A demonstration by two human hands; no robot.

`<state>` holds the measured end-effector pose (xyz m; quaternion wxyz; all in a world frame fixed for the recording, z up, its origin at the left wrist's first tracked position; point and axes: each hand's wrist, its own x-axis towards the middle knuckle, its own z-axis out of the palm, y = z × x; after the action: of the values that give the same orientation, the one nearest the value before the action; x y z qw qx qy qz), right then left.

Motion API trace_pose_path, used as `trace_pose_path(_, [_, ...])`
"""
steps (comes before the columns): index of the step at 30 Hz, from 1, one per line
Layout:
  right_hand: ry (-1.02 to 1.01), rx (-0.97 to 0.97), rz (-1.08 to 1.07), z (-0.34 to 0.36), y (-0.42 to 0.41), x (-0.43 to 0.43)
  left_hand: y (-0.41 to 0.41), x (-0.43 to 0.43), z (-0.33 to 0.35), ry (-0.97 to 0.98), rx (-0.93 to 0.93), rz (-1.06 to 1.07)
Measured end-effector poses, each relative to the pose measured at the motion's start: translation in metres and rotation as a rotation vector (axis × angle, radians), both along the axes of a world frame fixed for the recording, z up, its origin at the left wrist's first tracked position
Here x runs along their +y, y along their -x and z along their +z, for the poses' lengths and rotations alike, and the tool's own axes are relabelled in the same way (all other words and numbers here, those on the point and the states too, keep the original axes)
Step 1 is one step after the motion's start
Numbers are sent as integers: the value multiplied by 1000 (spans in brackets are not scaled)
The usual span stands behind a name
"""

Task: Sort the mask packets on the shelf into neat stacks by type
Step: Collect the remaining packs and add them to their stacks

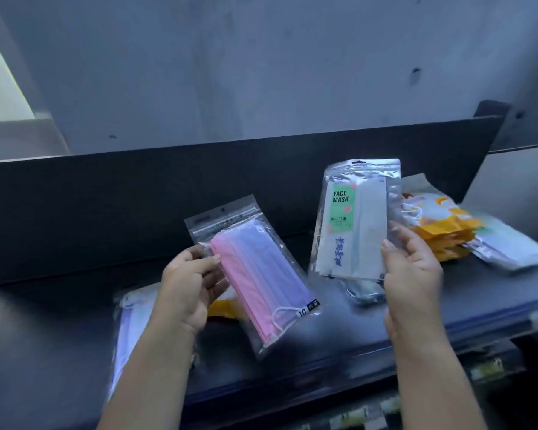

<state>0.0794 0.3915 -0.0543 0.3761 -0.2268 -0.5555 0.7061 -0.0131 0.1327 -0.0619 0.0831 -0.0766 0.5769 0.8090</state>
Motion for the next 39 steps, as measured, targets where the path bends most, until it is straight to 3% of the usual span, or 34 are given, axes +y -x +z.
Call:
trace_pose_path(8, [-100,-66,77,16,11,118,12,151,-5,158,14,-56])
trace_pose_path(15, [-177,-151,184,22,27,174,31,231,-34,331,44,-2])
trace_pose_path(20, [-166,-174,263,20,33,195,32,253,-33,718,200,117])
trace_pose_path(25, [-190,-190,310,14,40,212,30,266,-29,1220,282,-129])
trace_pose_path(29, [-197,-176,338,15,42,219,26,273,-27,1425,291,-176])
trace_pose_path(31, [-181,-156,346,16,41,220,24,274,-25,1449,380,-85])
trace_pose_path(35, [-128,-99,367,13,39,224,0,281,-2,1093,587,117])
trace_pose_path(39, [-67,-55,410,14,33,223,-31,291,24,1051,777,48])
